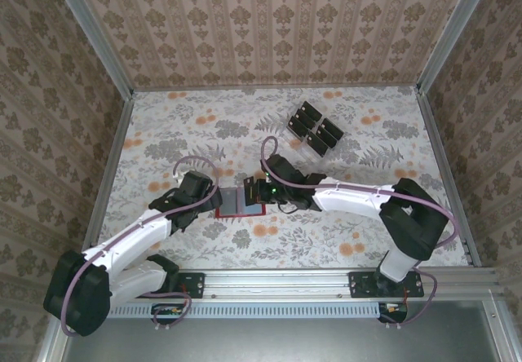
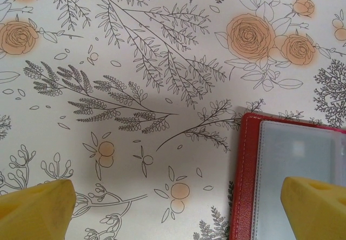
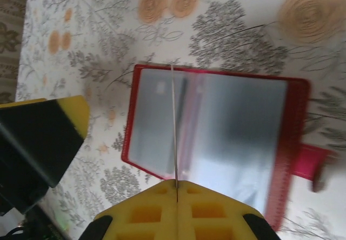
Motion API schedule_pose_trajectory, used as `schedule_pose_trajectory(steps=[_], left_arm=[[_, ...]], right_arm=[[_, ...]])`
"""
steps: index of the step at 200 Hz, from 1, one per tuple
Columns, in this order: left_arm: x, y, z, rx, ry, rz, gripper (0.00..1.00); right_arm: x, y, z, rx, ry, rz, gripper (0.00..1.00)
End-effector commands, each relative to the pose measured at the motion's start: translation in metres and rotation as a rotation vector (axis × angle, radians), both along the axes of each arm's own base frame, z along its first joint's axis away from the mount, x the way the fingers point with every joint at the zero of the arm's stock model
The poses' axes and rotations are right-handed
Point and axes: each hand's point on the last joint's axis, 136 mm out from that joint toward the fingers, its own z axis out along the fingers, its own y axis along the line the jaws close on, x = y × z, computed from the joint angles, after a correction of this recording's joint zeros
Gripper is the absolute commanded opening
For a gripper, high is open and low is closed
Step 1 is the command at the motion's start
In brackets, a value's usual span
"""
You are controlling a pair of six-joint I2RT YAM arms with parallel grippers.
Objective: Put the credit cards into the card holder
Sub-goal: Move the card holder to the center of the table.
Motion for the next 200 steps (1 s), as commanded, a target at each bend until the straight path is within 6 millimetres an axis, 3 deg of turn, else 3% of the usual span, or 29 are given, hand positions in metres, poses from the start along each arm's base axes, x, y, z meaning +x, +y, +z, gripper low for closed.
schedule_pose_trajectory(steps=[1, 27, 73, 152, 200], left_arm=[[0.002, 0.003, 0.003, 0.020, -0.001, -0.009, 1.00], [0.001, 0.002, 0.002, 0.013, 0.003, -0.014, 1.00], [0.001, -0.001, 0.002, 0.001, 0.004, -0.022, 1.00], [0.003, -0.010, -0.003, -0.003, 0.038, -0.059, 1.00], [0.008, -0.026, -0.005, -0.041, 0.041, -0.107, 1.00]], right_arm=[[0.004, 0.021, 0.006, 0.117, 0.020, -0.031, 0.00], [0.001, 0.027, -0.004, 0.106, 0.038, -0.023, 0.00], [-0.002, 0.020, -0.028, 0.052, 0.065, -0.025, 0.00], [0.006, -0.022, -0.066, -0.011, 0.122, -0.078, 0.00], [0.003, -0.026, -0.071, -0.014, 0.134, -0.073, 0.00]])
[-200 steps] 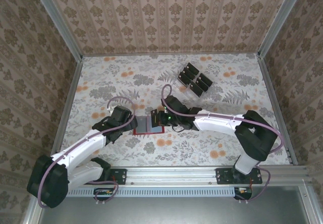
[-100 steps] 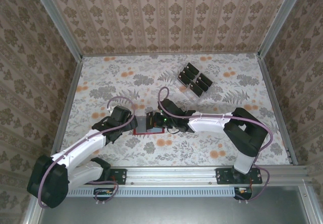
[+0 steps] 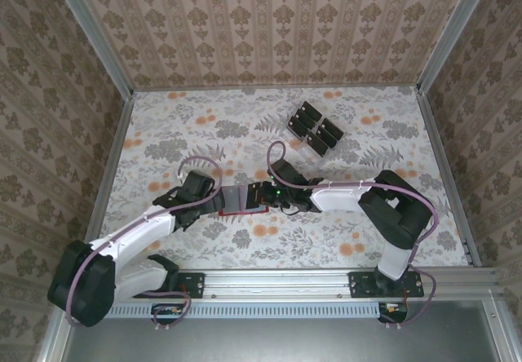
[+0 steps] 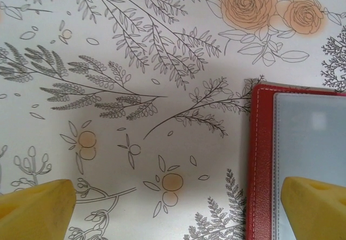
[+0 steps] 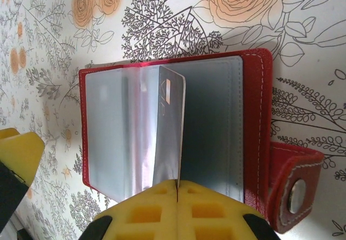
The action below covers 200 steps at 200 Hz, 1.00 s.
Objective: Put the credit cards into the card holder
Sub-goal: Move the card holder to the center of the table.
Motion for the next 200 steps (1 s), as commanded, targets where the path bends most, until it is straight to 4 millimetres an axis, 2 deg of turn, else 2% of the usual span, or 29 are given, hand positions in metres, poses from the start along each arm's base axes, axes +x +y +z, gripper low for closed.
schedule_pose_trajectory(steps=[1, 49, 83, 133, 200], left_arm=[[0.012, -0.017, 0.012, -0.039, -0.033, -0.051, 1.00], [0.017, -0.035, 0.009, -0.048, -0.029, -0.110, 1.00], [0.017, -0.038, -0.001, -0.018, -0.004, -0.115, 1.00], [0.010, -0.026, -0.016, 0.048, 0.043, -0.083, 1.00], [0.000, -0.011, -0.027, 0.101, 0.091, -0.038, 1.00]], right_arm=[[-0.008, -0.008, -0.017, -0.035, 0.031, 0.012, 0.00], [-0.009, -0.008, -0.020, -0.023, 0.038, 0.006, 0.00], [-0.009, -0.006, -0.019, -0.006, 0.041, 0.006, 0.00], [-0.008, 0.002, -0.011, 0.036, 0.034, 0.020, 0.00], [0.000, 0.013, 0.021, 0.127, -0.061, 0.044, 0.00]])
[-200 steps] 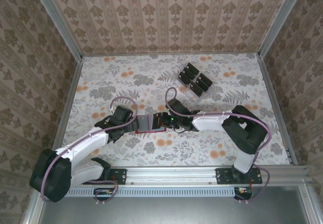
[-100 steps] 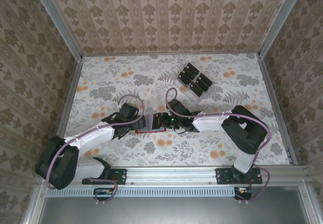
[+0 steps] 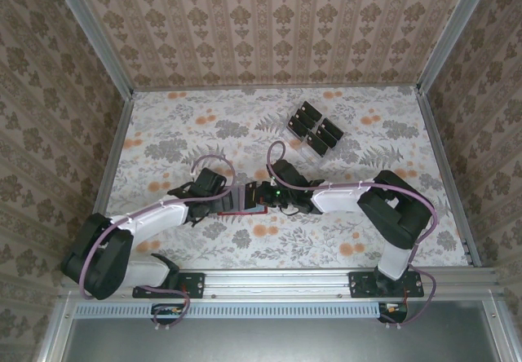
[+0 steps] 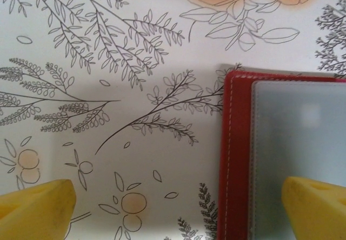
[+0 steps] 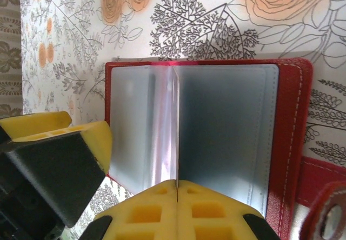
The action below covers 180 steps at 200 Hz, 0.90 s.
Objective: Put the credit cards into the card holder
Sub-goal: Move the card holder to the center of the table, then insert the credit card into the card slot.
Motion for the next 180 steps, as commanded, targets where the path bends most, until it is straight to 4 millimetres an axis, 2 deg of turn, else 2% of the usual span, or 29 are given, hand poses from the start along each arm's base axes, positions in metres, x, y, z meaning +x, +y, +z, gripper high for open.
schedule_pose_trajectory(steps=[1, 39, 84, 180], left_arm=[[-0.006, 0.010, -0.006, 0.047, 0.030, 0.030, 1.00], [-0.010, 0.015, -0.009, 0.062, 0.043, 0.046, 1.00], [-0.014, 0.019, -0.011, 0.069, 0.053, 0.059, 1.00], [-0.018, 0.022, -0.016, 0.069, 0.063, 0.066, 1.00]], right_arm=[[0.001, 0.001, 0.012, 0.046, -0.037, 0.010, 0.00], [0.005, 0.002, 0.022, 0.104, -0.093, -0.007, 0.00], [0.009, 0.003, 0.022, 0.170, -0.130, -0.046, 0.00], [0.013, 0.007, 0.008, 0.186, -0.125, -0.077, 0.00]])
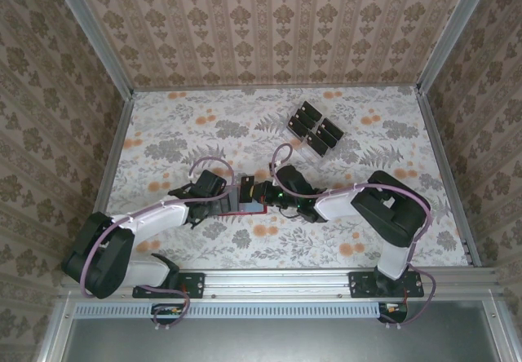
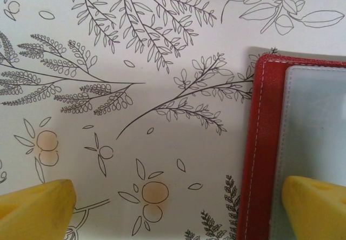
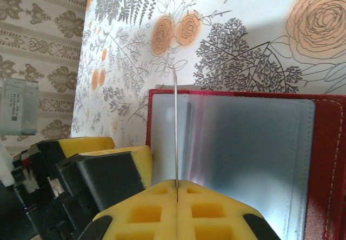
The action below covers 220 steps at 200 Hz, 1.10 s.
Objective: Put the credit cards into the card holder
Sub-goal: Insert the credit card into the card slot.
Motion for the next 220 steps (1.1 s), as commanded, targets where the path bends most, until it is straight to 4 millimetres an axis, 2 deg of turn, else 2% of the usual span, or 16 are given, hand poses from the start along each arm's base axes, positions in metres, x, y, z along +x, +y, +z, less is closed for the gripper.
schedule_pose_trajectory(steps=[1, 115, 220], left_arm=[[-0.011, 0.011, -0.009, 0.040, 0.038, 0.022, 1.00], [-0.011, 0.012, -0.009, 0.036, 0.038, 0.024, 1.00], [-0.012, 0.012, -0.009, 0.036, 0.040, 0.023, 1.00]], right_arm=[[0.003, -0.001, -0.004, 0.013, -0.011, -0.034, 0.00], [0.000, 0.002, -0.019, 0.019, 0.007, -0.028, 0.00], [-0.015, 0.005, -0.030, 0.035, 0.038, -0.006, 0.00]])
